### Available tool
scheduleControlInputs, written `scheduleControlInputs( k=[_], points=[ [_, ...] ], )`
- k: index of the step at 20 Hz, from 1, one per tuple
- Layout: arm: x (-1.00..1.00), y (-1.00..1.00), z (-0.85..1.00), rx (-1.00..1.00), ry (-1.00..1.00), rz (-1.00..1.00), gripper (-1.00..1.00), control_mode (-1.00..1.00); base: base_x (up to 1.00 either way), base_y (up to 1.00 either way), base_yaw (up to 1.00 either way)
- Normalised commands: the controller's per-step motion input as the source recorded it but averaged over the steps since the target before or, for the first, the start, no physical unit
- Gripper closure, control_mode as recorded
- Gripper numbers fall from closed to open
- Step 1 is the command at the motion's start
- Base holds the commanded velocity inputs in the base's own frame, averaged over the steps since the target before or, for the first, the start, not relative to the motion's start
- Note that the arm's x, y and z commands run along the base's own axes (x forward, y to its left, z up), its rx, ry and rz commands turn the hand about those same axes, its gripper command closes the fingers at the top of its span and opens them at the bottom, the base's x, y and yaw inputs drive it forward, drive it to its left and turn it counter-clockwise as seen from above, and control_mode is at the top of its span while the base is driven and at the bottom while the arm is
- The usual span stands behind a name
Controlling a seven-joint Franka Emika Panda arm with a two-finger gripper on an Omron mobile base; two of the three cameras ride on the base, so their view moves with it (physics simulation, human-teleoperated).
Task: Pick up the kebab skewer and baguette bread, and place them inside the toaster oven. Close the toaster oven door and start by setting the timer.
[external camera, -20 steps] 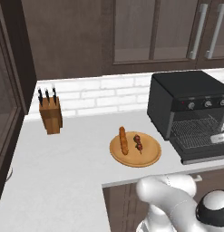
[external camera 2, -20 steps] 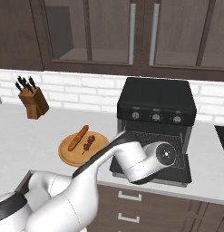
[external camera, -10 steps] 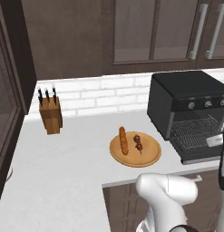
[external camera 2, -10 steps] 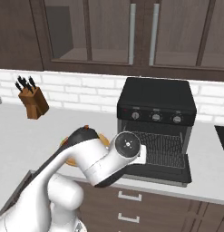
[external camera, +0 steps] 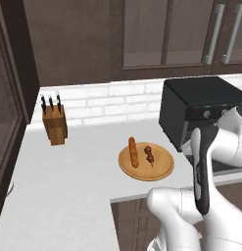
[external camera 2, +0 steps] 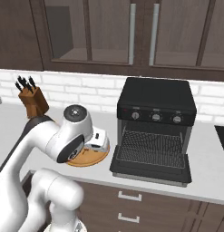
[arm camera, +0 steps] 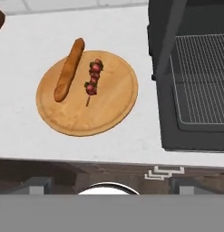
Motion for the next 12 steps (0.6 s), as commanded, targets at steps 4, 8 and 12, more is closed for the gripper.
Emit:
scheduleControlInputs(
  k=[4, 8, 12],
  points=[
    [0.7, 0.9, -0.21, 0.0, 0.03, 0.0, -1.0, -1.0, 0.0, 0.0, 0.0],
    [0.49, 0.75, -0.39, -0.01, 0.01, 0.0, -1.0, -1.0, 0.0, 0.0, 0.0],
    [0.64, 0.11, -0.29, 0.0, 0.16, -0.03, -1.0, -1.0, 0.0, 0.0, 0.0]
  ],
)
